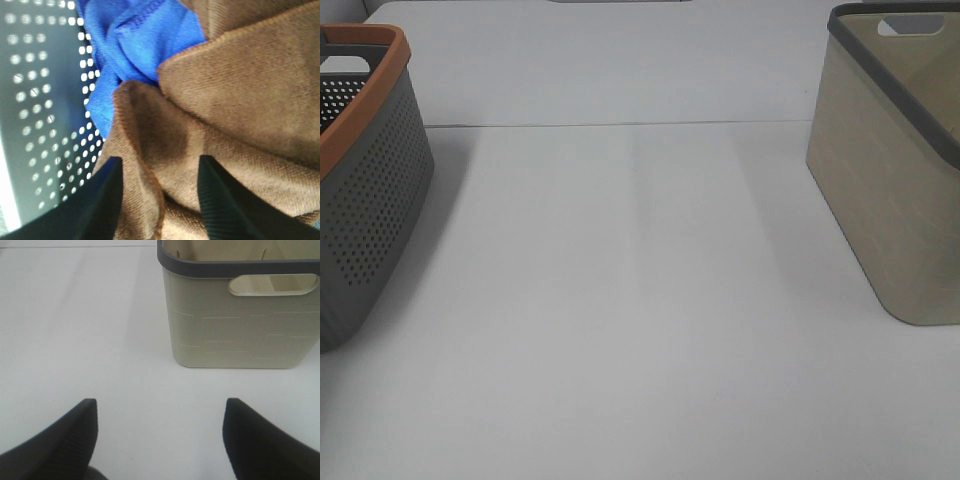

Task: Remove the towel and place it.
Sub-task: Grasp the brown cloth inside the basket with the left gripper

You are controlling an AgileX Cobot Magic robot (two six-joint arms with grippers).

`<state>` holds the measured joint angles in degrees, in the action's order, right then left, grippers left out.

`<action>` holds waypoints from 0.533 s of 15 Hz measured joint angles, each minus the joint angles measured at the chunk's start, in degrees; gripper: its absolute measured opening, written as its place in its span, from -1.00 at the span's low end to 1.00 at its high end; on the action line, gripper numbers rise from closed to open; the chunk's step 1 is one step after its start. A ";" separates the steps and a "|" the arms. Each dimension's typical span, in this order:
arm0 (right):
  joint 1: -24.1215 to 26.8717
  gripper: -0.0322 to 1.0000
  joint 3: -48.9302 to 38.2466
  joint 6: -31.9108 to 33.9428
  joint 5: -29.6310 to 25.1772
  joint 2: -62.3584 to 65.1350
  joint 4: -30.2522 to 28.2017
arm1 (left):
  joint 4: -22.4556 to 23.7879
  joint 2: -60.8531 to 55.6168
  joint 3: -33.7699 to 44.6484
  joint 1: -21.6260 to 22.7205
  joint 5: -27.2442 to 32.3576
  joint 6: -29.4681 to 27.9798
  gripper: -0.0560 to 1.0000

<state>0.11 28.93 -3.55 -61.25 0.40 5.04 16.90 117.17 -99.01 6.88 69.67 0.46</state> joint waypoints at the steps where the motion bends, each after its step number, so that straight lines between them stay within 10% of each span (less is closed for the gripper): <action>1: 0.00 0.36 0.00 0.00 0.00 0.00 0.00 | -0.11 0.06 0.00 0.00 0.00 0.17 0.02; 8: 0.00 0.36 0.00 0.00 0.00 0.00 0.00 | -0.63 0.06 0.00 0.00 0.00 0.34 0.03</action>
<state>0.11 28.93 -3.55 -61.25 0.40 5.04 16.27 117.23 -99.01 6.88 69.67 0.80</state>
